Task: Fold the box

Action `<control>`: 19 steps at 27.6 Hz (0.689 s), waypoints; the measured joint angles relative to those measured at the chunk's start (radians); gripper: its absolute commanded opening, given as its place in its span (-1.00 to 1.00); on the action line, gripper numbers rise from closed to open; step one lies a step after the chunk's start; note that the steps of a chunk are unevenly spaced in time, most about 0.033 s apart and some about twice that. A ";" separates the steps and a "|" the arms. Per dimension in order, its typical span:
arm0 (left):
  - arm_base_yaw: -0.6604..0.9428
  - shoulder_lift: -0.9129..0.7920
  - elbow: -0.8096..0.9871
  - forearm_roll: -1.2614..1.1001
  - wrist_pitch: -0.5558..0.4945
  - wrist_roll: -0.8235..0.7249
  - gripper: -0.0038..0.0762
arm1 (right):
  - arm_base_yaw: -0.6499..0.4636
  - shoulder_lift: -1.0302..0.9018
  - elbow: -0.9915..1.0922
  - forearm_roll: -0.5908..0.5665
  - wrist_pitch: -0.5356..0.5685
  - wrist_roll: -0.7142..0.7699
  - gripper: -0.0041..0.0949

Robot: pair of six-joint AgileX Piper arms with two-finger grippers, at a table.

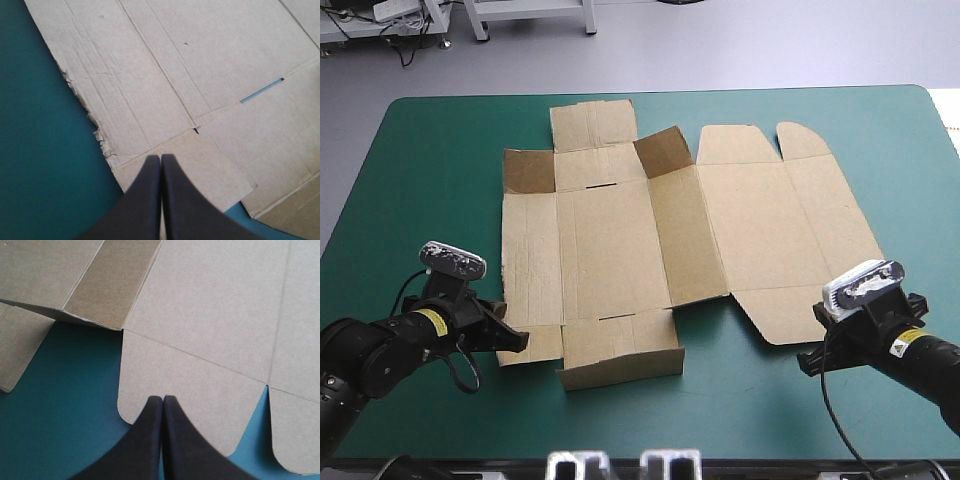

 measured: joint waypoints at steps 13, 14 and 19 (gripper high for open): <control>0.000 0.025 0.000 -0.188 0.017 0.147 -0.86 | 0.000 0.000 0.000 0.024 0.000 0.000 -0.97; 0.000 0.042 0.000 -0.192 0.009 0.164 -0.87 | 0.000 0.000 0.000 0.024 0.000 0.000 -0.97; 0.061 0.215 -0.011 -0.260 -0.033 0.264 -0.87 | 0.000 0.000 0.000 0.029 0.004 0.000 -0.97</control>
